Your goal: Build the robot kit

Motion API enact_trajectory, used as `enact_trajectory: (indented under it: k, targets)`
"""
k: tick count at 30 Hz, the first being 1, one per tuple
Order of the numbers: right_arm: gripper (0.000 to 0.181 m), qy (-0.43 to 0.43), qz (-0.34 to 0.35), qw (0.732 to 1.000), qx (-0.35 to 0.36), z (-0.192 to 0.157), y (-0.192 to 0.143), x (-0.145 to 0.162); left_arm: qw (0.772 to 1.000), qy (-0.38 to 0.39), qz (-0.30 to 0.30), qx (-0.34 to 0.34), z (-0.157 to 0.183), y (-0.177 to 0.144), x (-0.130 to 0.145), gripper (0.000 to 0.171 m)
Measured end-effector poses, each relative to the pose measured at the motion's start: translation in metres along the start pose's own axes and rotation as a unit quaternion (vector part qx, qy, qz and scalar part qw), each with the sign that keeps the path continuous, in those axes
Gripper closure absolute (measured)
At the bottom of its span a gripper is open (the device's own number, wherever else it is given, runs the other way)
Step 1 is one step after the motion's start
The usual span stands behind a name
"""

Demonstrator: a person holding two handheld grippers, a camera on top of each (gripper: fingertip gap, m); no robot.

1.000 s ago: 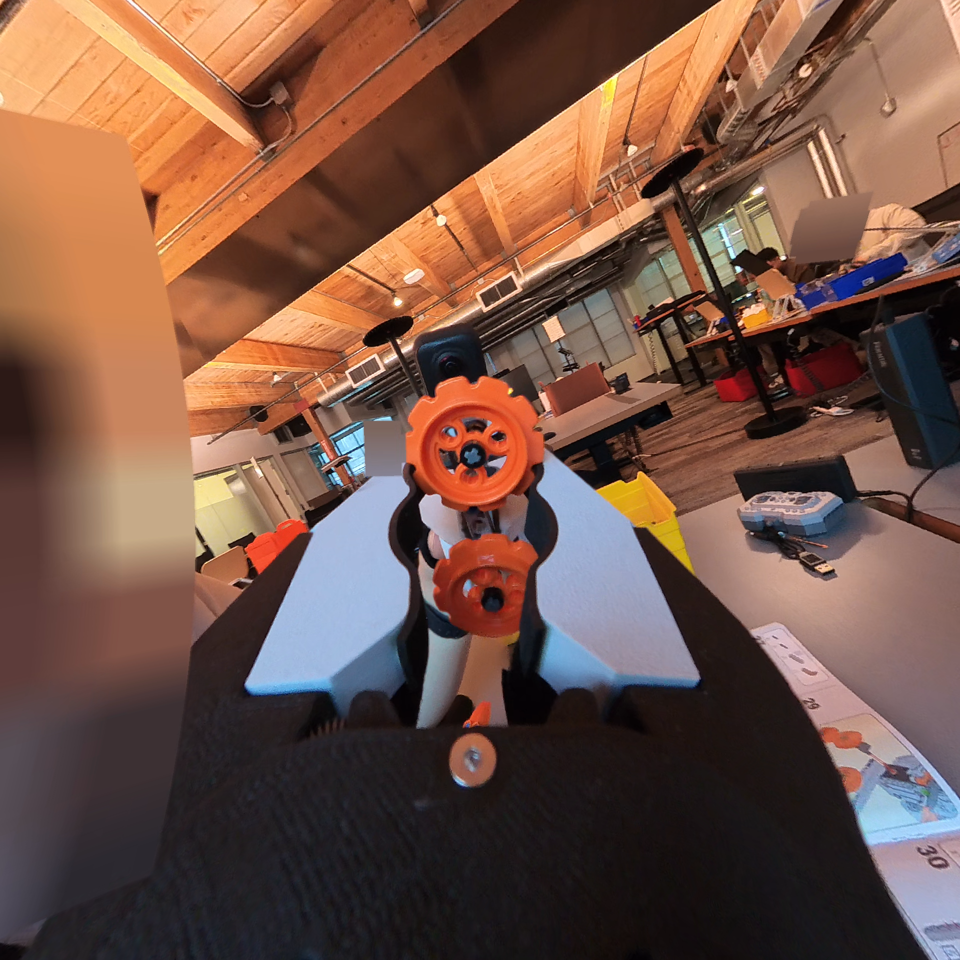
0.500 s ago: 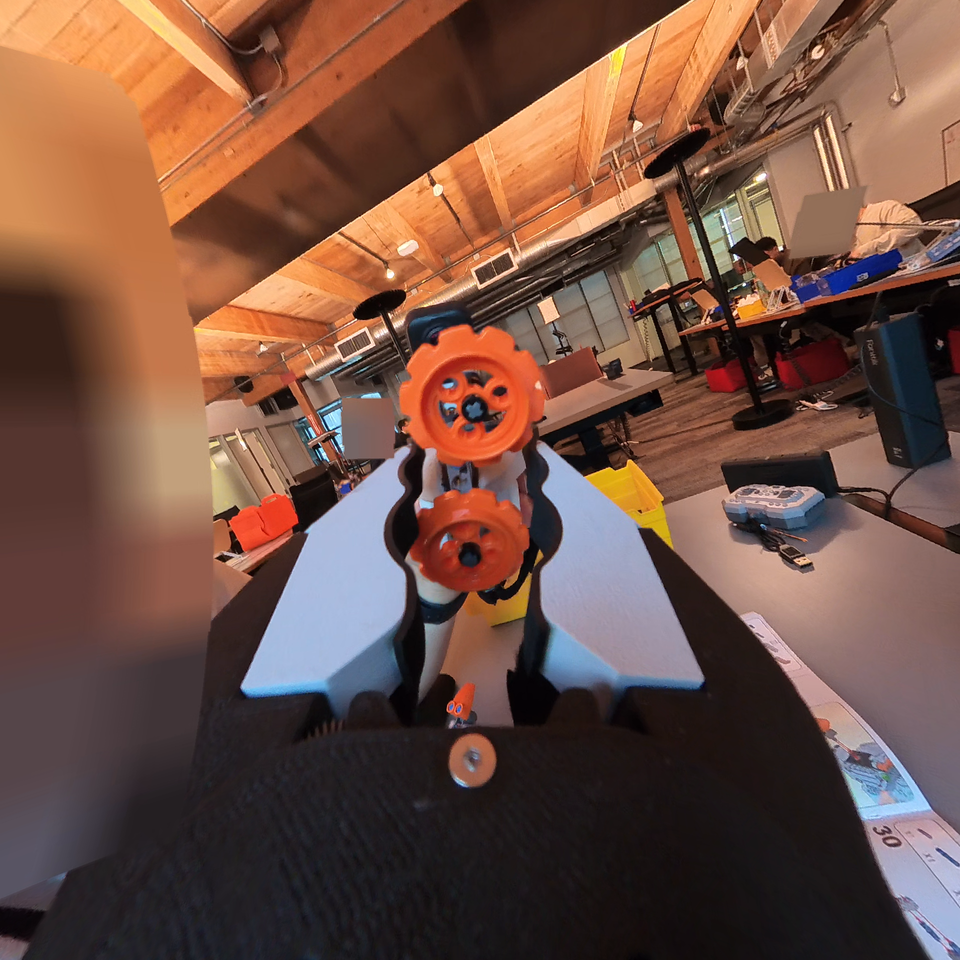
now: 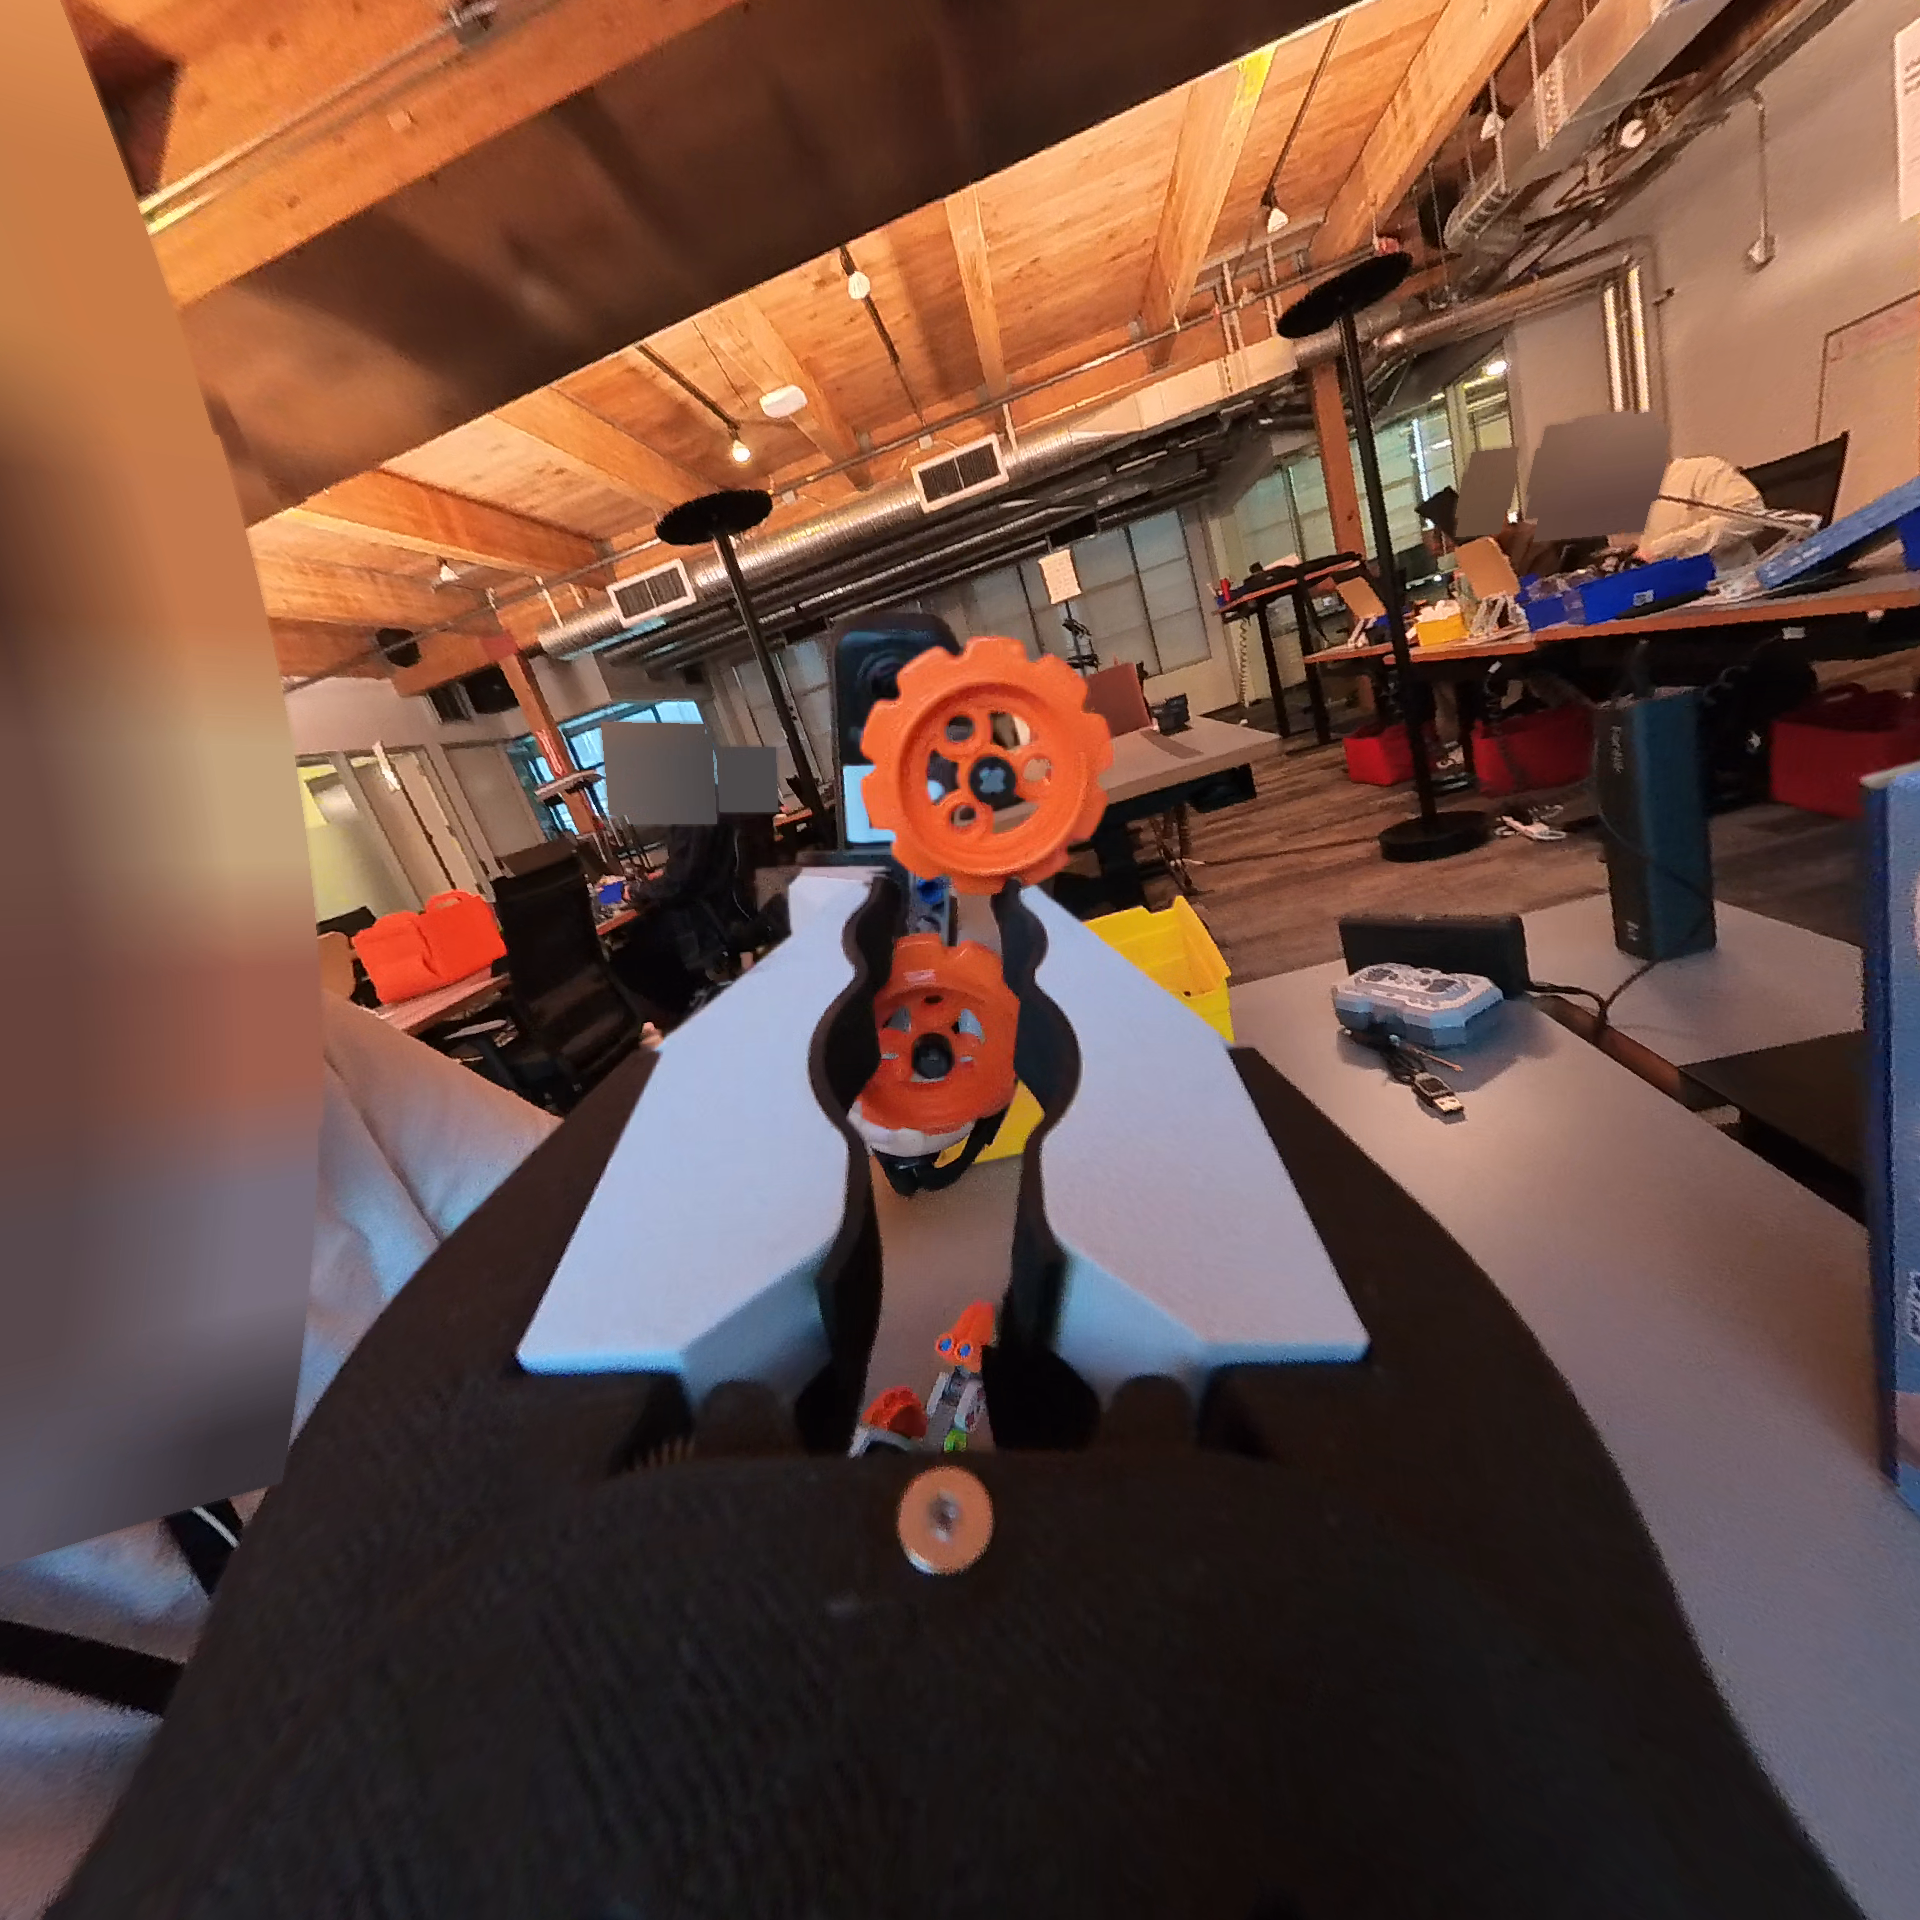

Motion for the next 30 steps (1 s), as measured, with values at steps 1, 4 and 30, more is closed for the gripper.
enact_trajectory:
  k: [1,4,30]
  targets:
    - [0.162,0.001,-0.002,1.000,0.004,0.000,0.000,0.000,1.000,0.003,0.001,-0.004,0.000,0.000,0.000,0.167]
    - [0.162,0.020,0.001,1.000,-0.010,-0.002,0.001,0.000,1.000,0.007,-0.002,-0.003,0.003,0.001,0.000,0.167]
    - [0.154,-0.193,-0.114,0.965,0.139,-0.009,-0.040,-0.025,0.993,0.007,-0.115,-0.006,-0.005,0.005,0.026,0.166]
Point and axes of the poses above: each gripper's, where its closed fingertips meet, y out along the fingers, x out of its underside, z = x × y across the jaws, the point moved 4 cm from there along -y, back along the fingers, and after that the axes turned 3 degrees about x, right-handed, at the moved point
